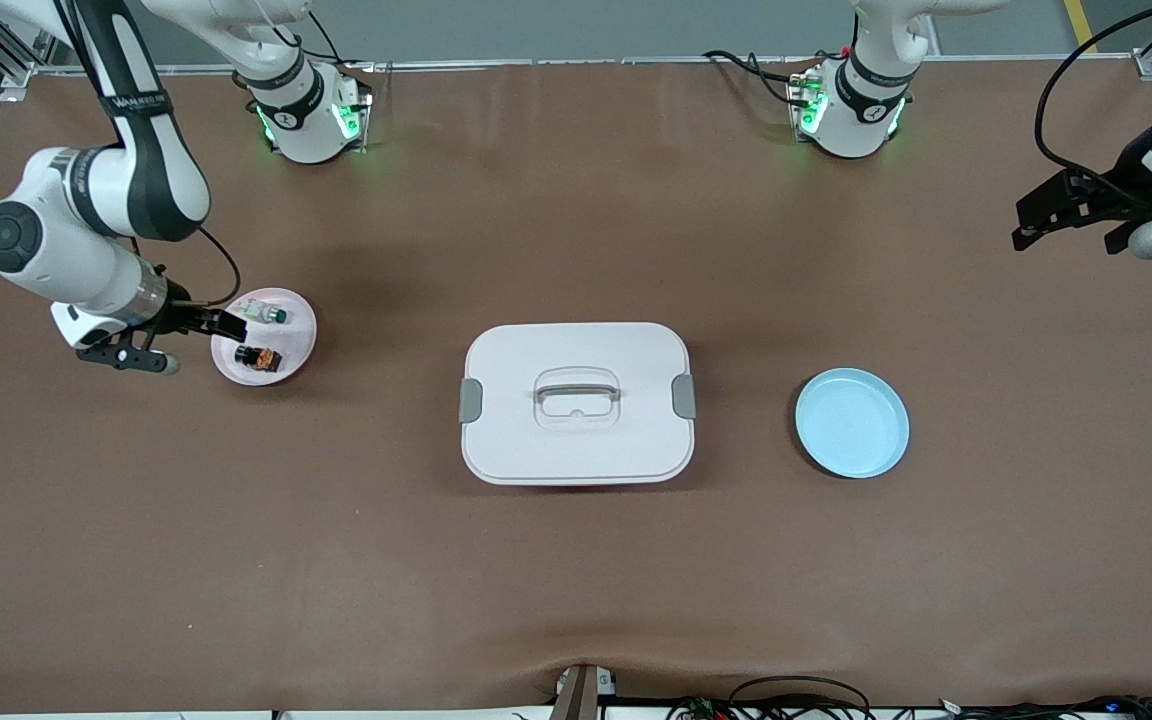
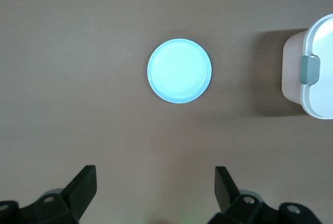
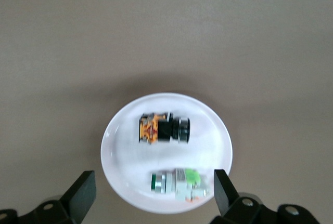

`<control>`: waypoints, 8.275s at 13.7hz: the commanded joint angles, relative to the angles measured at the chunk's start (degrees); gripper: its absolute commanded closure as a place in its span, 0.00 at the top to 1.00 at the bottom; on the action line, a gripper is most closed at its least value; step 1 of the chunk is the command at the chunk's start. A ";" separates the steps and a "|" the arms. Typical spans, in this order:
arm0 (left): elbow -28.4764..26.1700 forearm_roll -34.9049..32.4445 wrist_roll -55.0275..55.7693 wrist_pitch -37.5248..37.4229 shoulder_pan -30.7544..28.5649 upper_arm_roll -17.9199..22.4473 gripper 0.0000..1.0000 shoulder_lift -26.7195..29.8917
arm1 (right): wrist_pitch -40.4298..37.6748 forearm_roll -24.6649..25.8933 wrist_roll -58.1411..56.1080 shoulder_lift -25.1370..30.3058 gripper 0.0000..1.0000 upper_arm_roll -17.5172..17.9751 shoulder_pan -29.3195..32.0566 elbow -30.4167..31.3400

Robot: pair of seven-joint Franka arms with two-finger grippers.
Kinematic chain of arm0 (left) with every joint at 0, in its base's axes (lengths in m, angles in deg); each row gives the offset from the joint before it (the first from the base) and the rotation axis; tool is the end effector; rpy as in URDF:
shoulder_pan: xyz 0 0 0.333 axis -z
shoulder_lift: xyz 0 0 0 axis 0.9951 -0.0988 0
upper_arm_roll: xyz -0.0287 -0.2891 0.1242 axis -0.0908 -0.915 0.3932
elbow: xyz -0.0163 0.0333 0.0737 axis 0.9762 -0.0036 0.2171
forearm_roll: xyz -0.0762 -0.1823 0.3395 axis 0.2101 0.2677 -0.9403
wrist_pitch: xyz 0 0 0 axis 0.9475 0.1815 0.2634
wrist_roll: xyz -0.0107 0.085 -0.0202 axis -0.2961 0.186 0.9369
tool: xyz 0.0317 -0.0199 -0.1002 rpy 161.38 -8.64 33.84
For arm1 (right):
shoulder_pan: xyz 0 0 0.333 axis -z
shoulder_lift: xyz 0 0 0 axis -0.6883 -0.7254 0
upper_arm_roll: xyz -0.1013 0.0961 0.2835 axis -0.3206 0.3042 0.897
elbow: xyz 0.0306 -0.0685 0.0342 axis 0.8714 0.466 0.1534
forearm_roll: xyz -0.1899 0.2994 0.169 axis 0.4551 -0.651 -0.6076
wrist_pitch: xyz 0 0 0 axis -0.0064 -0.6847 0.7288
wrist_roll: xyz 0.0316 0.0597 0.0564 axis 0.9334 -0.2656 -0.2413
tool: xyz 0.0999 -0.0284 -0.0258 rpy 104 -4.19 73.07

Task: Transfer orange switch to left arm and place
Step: 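Lower the right gripper and grasp the orange-black switch, then lift the switch with the right gripper while the left gripper approaches, then carry the switch above the white box toward the left gripper, then close the left gripper on the orange-black switch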

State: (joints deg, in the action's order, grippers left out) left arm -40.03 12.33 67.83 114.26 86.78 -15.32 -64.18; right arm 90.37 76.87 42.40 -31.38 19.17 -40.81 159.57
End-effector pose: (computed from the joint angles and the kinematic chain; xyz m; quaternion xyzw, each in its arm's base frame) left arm 0.5343 -0.0412 0.6404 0.9996 -0.0253 -0.0046 0.0100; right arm 0.5078 -0.0338 0.2987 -0.9953 0.0855 0.0453 0.0037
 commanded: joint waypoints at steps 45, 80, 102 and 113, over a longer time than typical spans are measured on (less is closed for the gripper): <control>2.63 7.09 -0.83 -0.46 -0.70 -0.71 1.00 -1.00 | -3.13 -5.04 5.31 -11.73 0.00 0.18 -1.27 -5.56; 6.41 44.88 -0.21 31.17 12.05 -10.21 1.00 -18.14 | -23.92 -34.93 102.34 -29.64 0.00 0.27 -37.75 -73.60; 3.42 50.60 0.05 37.24 13.89 -10.29 1.00 -21.48 | -14.50 -35.37 110.35 -31.76 0.00 2.73 -37.40 -78.44; 3.34 51.48 -0.91 38.30 14.33 -10.29 1.00 -22.10 | -10.37 -35.37 111.85 -31.76 0.00 3.17 -38.28 -78.44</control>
State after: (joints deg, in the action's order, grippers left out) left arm -36.60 62.90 67.72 152.04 101.19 -25.53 -86.55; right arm 79.75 42.44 153.33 -61.60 22.17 -78.88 83.79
